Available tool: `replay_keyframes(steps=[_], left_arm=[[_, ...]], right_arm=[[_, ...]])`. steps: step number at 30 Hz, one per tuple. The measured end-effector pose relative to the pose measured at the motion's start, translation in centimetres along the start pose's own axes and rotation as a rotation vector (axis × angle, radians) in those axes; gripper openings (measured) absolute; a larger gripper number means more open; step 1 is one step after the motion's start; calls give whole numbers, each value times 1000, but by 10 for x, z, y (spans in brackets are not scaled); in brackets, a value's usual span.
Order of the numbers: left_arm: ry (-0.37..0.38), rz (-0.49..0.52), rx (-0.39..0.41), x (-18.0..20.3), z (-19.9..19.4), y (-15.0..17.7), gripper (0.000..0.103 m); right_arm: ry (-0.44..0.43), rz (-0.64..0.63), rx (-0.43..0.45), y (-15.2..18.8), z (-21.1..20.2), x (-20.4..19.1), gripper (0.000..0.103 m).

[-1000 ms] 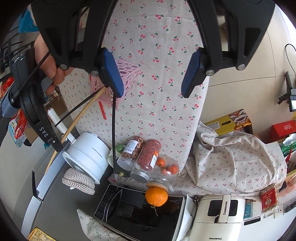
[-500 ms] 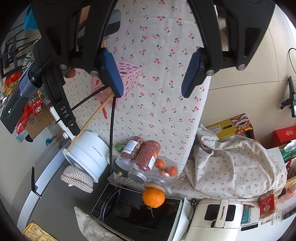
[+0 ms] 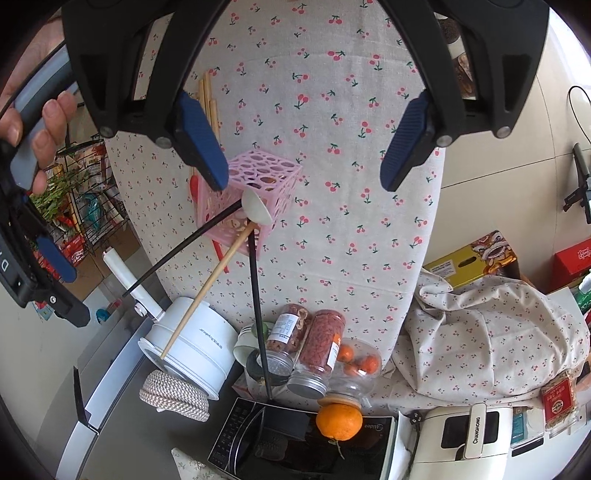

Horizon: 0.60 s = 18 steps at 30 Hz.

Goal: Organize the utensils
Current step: 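Carry the spoon and wooden chopstick into the pink basket with both grippers, then open both grippers and move the right gripper toward the red spoon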

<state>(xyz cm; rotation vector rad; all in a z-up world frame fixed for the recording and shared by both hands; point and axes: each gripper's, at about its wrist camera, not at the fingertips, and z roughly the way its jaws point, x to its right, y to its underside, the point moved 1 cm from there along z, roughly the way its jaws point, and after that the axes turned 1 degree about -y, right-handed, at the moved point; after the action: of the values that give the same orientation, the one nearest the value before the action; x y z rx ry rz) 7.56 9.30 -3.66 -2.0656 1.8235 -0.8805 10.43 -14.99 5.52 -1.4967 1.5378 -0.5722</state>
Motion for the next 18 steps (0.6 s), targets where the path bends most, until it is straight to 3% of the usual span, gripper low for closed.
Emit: replay_keyframes(steps=[6,12,18], left_arm=[[4,42,-29,13,8,10,86],[-9,62,-56,20,18,17,86],[-5,55,-119,23,31,25,86]], right_arm=[[40,-25,-84,8,-2,36,84],[84,15,-203,33,20,77,85],[98,14,-428,63,65,98,85]])
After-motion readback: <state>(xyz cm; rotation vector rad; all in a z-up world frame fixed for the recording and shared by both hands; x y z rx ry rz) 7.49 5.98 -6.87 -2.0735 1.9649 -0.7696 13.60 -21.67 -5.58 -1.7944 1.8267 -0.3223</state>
